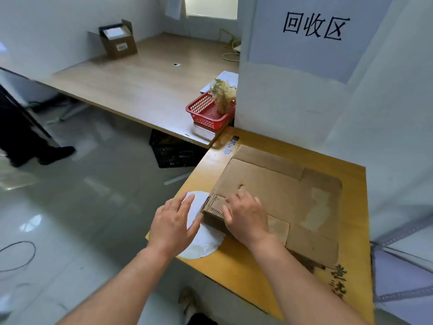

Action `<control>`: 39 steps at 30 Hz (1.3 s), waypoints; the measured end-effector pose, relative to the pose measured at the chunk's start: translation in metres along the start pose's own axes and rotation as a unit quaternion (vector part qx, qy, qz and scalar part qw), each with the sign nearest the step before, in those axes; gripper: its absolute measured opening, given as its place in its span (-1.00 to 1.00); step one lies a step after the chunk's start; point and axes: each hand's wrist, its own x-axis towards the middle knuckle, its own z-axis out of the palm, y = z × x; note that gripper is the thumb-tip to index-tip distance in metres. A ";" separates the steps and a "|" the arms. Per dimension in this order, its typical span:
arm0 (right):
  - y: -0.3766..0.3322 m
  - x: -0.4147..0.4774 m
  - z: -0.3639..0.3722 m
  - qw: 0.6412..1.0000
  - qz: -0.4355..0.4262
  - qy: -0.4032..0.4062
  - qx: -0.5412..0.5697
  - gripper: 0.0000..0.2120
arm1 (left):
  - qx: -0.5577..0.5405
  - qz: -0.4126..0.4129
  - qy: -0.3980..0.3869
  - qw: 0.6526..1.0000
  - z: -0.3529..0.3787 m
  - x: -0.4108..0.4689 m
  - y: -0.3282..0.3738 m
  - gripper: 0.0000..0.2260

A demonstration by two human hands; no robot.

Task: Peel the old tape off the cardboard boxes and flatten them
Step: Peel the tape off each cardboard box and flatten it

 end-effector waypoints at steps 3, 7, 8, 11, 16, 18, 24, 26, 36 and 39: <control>-0.038 0.006 0.011 0.999 -0.038 -0.024 0.017 -0.85 | 0.001 -0.064 0.028 0.998 -0.008 -0.025 -0.030 -0.53; -0.088 0.029 0.025 0.995 -0.098 -0.024 0.009 -0.86 | 0.013 -0.131 0.050 0.990 -0.020 -0.035 -0.078 -0.55; -0.101 0.039 0.029 0.993 -0.111 -0.027 0.014 -0.84 | 0.013 -0.144 0.058 0.988 -0.023 -0.033 -0.091 -0.55; -0.142 0.073 0.045 0.989 -0.141 -0.028 0.024 -0.82 | 0.009 -0.187 0.083 0.979 -0.037 -0.019 -0.135 -0.51; -0.226 0.141 0.082 0.984 -0.170 -0.041 0.021 -0.73 | 0.017 -0.231 0.119 0.965 -0.070 0.013 -0.232 -0.47; -0.264 0.167 0.096 0.982 -0.180 -0.041 0.031 -0.71 | 0.023 -0.247 0.116 0.962 -0.084 0.021 -0.273 -0.45; -0.366 0.231 0.130 0.977 -0.205 -0.057 0.031 -0.73 | 0.023 -0.271 0.138 0.952 -0.121 0.043 -0.383 -0.44; -0.388 0.247 0.139 0.976 -0.208 -0.066 0.025 -0.73 | 0.029 -0.284 0.130 0.950 -0.127 0.051 -0.411 -0.44; -0.455 0.345 0.189 0.971 -0.224 -0.087 0.006 -0.74 | 0.015 -0.327 0.113 0.938 -0.132 0.116 -0.512 -0.49; -0.467 0.388 0.206 0.970 -0.225 -0.093 0.005 -0.74 | 0.023 -0.332 0.099 0.938 -0.135 0.155 -0.544 -0.51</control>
